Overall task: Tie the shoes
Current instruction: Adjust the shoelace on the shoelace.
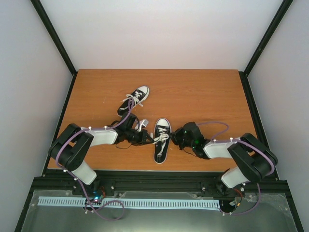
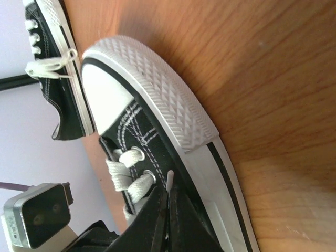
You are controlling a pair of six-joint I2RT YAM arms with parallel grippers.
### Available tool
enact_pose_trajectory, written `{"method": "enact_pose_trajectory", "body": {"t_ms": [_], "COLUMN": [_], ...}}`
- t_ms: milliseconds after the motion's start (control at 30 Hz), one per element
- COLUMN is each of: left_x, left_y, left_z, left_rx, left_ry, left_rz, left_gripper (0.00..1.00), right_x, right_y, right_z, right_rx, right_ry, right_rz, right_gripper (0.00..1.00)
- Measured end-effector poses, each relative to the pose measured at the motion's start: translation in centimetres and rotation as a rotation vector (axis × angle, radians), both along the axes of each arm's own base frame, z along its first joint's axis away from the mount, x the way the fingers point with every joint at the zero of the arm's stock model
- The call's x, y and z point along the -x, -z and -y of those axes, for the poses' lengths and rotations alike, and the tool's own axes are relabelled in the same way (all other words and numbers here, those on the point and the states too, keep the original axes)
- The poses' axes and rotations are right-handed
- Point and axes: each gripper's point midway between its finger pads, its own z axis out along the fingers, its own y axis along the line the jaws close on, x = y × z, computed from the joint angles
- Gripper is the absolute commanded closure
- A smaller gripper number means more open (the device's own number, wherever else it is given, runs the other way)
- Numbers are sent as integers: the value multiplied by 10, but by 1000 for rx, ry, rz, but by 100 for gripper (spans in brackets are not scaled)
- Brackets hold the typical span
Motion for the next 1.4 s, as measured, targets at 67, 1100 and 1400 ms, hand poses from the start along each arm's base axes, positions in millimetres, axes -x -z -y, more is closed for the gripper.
{"method": "enact_pose_trajectory", "body": {"t_ms": [67, 1100, 1400], "left_x": [-1, -25, -28], "left_y": [-1, -21, -19], "left_z": [1, 19, 22], "left_rx": [4, 86, 87], "left_ry": [0, 2, 10], "left_rz": [7, 83, 78], "left_gripper": [99, 99, 96], "right_x": [-1, 21, 32], "right_y": [-5, 22, 19], "right_z": [6, 100, 118], "right_rx": [20, 276, 368], "right_ry": [22, 183, 170], "right_rz": [14, 12, 61], "right_gripper": [97, 97, 63]}}
